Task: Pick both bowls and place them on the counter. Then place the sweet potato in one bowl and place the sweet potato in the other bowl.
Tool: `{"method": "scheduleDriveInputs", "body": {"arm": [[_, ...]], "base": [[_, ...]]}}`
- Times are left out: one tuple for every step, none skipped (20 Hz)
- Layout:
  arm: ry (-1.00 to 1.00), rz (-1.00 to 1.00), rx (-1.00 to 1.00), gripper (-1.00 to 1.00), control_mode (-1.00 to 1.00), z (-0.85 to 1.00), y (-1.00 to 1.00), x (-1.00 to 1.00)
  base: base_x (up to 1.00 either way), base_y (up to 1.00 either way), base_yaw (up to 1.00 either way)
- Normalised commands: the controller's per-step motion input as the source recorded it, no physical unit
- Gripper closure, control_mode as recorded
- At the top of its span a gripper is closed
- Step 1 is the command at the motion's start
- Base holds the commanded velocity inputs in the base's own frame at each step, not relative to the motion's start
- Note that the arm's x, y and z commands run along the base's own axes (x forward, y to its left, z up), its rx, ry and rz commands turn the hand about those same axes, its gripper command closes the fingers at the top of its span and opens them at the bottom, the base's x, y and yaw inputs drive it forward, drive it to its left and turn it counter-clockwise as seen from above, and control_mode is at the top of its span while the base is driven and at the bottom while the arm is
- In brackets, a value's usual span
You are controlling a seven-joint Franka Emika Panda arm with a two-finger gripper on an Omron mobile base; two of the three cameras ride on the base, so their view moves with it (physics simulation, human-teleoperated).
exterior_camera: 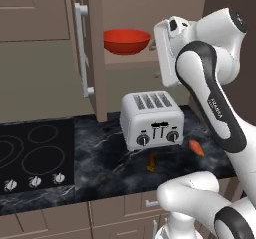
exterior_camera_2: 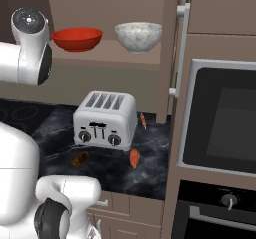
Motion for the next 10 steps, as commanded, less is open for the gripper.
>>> {"method": "scheduleDriveInputs", "body": {"arm": [[0.0, 0.09, -0.16, -1.0, -1.0, 0.22, 0.02, 0.0], [0.0, 0.08, -0.15, -1.0, -1.0, 0.17, 0.01, 0.0], [0.0, 0.08, -0.16, -1.0, -1.0, 0.13, 0.0, 0.0], [0.0, 0.09, -0.17, -1.0, -1.0, 0.11, 0.0, 0.02], [-0.01, 0.07, -0.17, -1.0, -1.0, 0.07, 0.0, 0.04], [-0.01, 0.03, -0.2, -1.0, -1.0, 0.08, 0.0, 0.05], [-0.01, 0.01, -0.2, -1.0, -1.0, 0.03, 0.0, 0.05], [-0.01, 0.0, -0.19, -1.0, -1.0, 0.03, 0.0, 0.04], [-0.01, 0.0, -0.16, -1.0, -1.0, 0.0, -0.03, 0.03], [-0.03, 0.0, -0.12, -1.0, -1.0, 0.0, -0.06, 0.06]], "base": [[0.0, 0.0, 0.0], [0.0, 0.0, 0.0], [0.0, 0.0, 0.0], [0.0, 0.0, 0.0], [0.0, 0.0, 0.0], [0.0, 0.0, 0.0], [0.0, 0.0, 0.0], [0.0, 0.0, 0.0], [0.0, 0.0, 0.0], [0.0, 0.0, 0.0]]}}
